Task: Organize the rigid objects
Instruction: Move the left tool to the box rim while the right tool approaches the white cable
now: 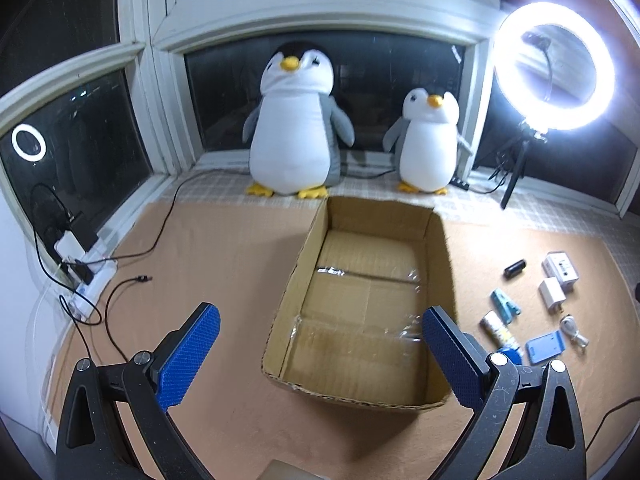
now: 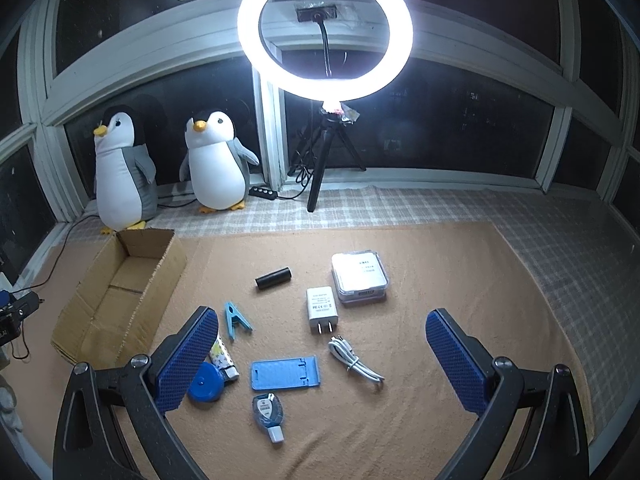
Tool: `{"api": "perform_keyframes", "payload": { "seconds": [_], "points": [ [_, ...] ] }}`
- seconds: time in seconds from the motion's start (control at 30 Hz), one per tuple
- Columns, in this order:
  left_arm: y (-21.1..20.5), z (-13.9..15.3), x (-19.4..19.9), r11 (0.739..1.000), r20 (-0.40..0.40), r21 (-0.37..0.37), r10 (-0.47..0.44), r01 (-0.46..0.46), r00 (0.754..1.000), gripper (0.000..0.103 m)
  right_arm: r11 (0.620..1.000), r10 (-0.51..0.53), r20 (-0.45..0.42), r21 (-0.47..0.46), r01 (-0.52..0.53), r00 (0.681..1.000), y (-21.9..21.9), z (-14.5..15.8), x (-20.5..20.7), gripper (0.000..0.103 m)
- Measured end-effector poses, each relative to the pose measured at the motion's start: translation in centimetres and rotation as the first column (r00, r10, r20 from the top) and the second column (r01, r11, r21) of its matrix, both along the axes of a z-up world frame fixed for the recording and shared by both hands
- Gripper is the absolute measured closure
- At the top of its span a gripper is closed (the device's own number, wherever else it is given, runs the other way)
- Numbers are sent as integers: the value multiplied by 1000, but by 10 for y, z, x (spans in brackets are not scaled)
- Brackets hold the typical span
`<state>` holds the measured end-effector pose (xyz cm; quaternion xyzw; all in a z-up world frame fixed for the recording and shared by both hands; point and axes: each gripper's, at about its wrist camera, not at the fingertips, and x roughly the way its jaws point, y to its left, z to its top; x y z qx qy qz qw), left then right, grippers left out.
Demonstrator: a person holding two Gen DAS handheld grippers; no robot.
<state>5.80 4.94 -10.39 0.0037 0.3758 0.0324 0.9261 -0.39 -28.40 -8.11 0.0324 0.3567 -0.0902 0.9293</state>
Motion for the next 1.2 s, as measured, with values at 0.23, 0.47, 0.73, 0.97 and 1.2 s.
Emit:
{"api": "perform_keyframes", "payload": {
  "seconds": [0.23,0.47,0.73,0.97,1.2],
  "points": [
    [20,-31,20,999,-69,17,30,-29,997,2,999,1,-65,46,2,998,-13,-20,5,1],
    [37,-65,41,999,-150,19,53,-51,987,12,992,-11,-110,125,25,994,-33,-41,5,7],
    [46,-94,58,997,-211,27,73,-69,975,32,976,-58,-176,195,92,983,-73,-63,2,26],
    [48,-111,64,997,-247,39,80,-72,966,50,962,-62,-229,245,119,971,-101,-80,5,29],
    [46,-122,68,997,-267,51,72,-60,961,63,977,41,-282,214,21,958,-90,-95,25,35]
  ]
}}
